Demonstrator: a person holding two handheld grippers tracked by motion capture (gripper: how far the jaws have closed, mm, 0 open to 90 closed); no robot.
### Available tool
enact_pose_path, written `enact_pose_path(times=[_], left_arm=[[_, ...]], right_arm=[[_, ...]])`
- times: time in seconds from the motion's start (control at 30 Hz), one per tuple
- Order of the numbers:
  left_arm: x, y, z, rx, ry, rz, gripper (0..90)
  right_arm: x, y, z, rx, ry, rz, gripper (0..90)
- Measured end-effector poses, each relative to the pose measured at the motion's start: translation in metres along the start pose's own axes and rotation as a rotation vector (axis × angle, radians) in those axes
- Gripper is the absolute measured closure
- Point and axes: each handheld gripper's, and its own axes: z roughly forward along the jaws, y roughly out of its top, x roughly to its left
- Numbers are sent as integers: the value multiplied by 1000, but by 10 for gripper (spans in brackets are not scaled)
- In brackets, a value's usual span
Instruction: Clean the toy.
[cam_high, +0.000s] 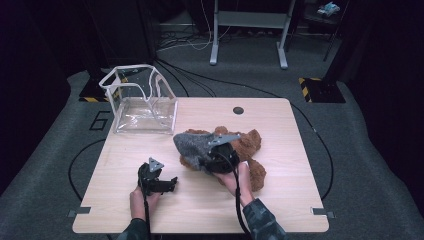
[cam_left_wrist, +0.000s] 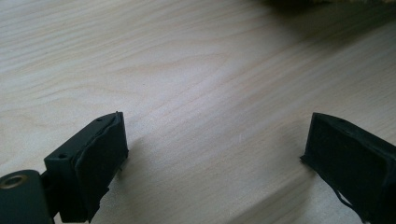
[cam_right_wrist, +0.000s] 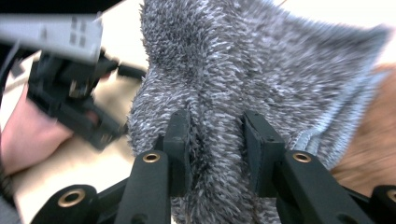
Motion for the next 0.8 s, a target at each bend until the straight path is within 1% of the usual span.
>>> enact_pose_path(times=[0.13, 0.17, 0.2, 0.23, 0.27, 0.37, 0.4, 0.43, 0.47, 0.5, 0.53, 0.57, 0.6, 0.67, 0.7, 0.73, 0.77, 0.8], left_arm=[[0, 0, 0, -3, 3, -2, 54], [0, 0, 0, -3, 3, -2, 55], [0, 0, 0, -3, 3, -1, 55], [0, 0, 0, -2, 3, 0, 54], [-1, 0, 0, -2, 1, -7, 54], [0, 0, 0, 0, -2, -5, 54], [0, 0, -1, 8, -4, 4, 54], [0, 0, 0, 8, -3, 3, 55], [0, 0, 0, 0, -2, -6, 54], [0, 0, 0, 1, -2, -5, 55], [0, 0, 0, 7, -3, 2, 55], [0, 0, -1, 8, -4, 3, 55], [0, 0, -1, 8, -4, 2, 55], [0, 0, -1, 8, -5, 2, 55], [0, 0, -1, 8, -5, 2, 55], [0, 0, -1, 8, -4, 2, 55], [0, 0, 0, 3, -3, -3, 56], [0, 0, 0, 3, -2, -1, 56]], right_arm=[[-10, 23, -12, -42, -57, -10, 655], [-10, 23, -12, -42, -57, -10, 655], [-14, 29, -14, -45, -68, -10, 656], [-20, 39, -14, -49, -96, -7, 657], [-22, 41, -13, -50, -105, -10, 657], [-26, 47, -12, -46, -124, -5, 657], [-32, 54, -8, -45, -135, 0, 657], [-34, 56, -6, -46, -143, -8, 657], [-35, 59, -4, -39, -148, 8, 658], [-37, 61, -1, -33, -151, 3, 657], [-39, 63, 2, -28, -150, 16, 657], [-41, 64, 6, -25, -148, 14, 657], [-41, 66, 10, -15, -151, 30, 657], [-43, 67, 20, 9, -152, 33, 657], [-44, 67, 25, 22, -151, 44, 657], [-45, 66, 30, 40, -147, 38, 657], [-45, 65, 35, 56, -141, 51, 657], [-45, 64, 39, 74, -135, 41, 657]])
